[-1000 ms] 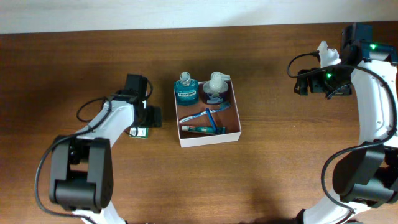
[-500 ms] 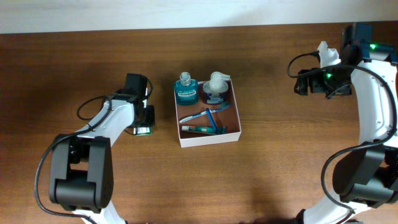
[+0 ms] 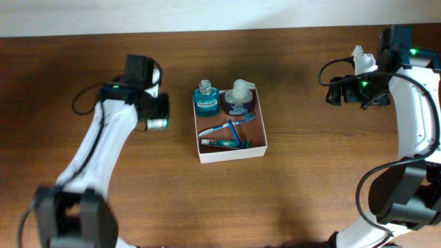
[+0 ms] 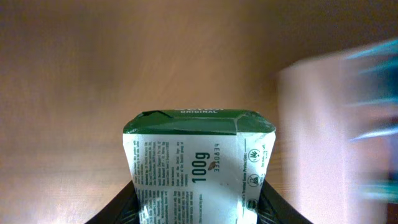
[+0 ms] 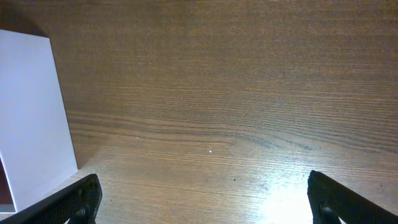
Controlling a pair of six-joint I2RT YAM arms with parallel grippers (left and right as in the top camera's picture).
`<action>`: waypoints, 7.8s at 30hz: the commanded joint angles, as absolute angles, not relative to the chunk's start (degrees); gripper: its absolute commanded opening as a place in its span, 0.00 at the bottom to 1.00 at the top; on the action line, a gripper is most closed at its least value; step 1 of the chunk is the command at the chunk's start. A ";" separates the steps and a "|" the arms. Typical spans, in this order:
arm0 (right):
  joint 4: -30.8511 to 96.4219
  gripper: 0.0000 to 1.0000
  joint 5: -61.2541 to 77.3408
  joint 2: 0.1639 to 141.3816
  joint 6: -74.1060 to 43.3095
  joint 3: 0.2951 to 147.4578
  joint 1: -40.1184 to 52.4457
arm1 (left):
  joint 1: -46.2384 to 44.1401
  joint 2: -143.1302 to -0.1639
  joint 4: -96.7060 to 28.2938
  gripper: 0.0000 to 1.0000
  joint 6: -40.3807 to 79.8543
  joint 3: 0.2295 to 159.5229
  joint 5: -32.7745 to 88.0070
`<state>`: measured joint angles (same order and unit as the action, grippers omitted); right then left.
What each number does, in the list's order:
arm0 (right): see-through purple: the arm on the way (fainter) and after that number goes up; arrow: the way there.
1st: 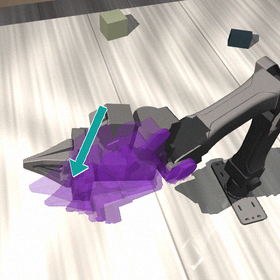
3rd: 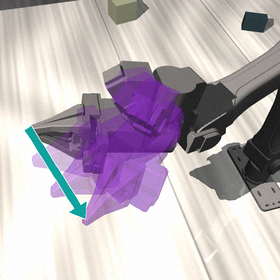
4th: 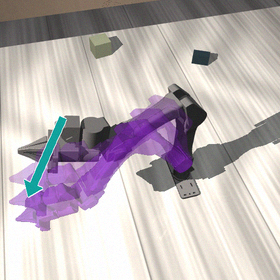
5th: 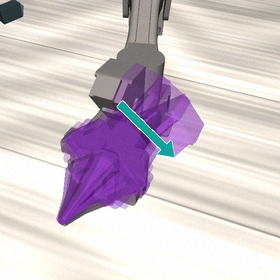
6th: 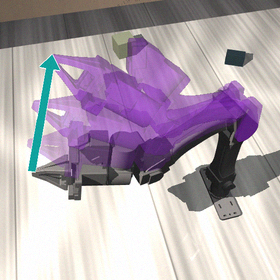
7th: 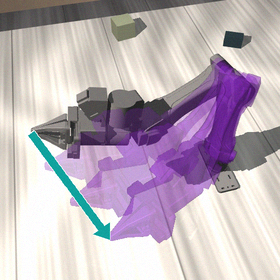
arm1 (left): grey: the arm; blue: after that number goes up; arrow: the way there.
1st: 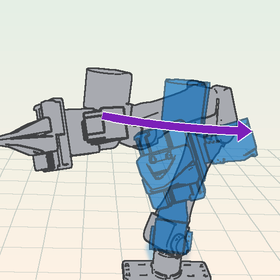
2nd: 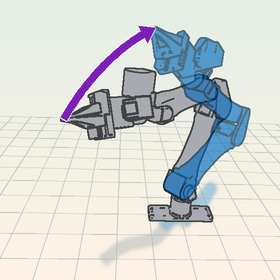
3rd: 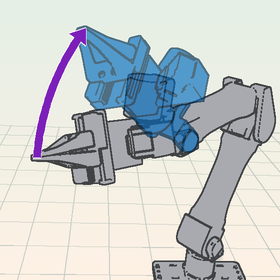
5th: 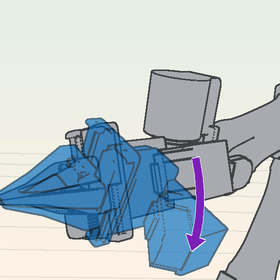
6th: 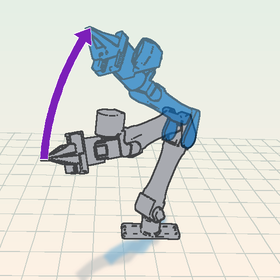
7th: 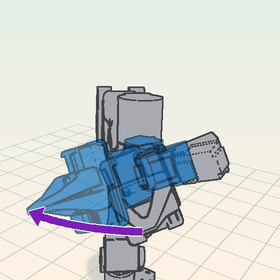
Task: Pack container
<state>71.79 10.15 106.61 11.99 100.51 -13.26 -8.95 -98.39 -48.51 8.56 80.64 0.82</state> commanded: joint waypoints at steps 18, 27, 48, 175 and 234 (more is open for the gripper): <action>71.77 0.98 9.85 105.38 11.68 101.14 -13.58 | -31.62 -92.16 -44.56 0.06 -2.50 82.61 5.56; 71.79 0.98 9.82 105.38 11.68 101.14 -13.58 | -33.71 -100.07 -41.25 0.09 -8.69 82.61 5.54; 71.77 0.98 9.82 105.38 11.68 101.14 -13.58 | -31.33 -94.00 -46.61 0.56 -5.65 89.95 5.76; -11.55 0.98 7.03 1.43 12.95 4.51 3.62 | -8.19 -93.30 -52.58 0.99 20.12 89.93 -15.70; 3.84 0.98 6.83 0.36 11.68 0.32 3.73 | -8.19 -93.30 -52.64 0.99 20.12 89.93 -15.70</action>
<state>3.46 6.90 0.84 12.16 0.58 3.95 -8.54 -94.61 -52.71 19.38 89.17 -15.27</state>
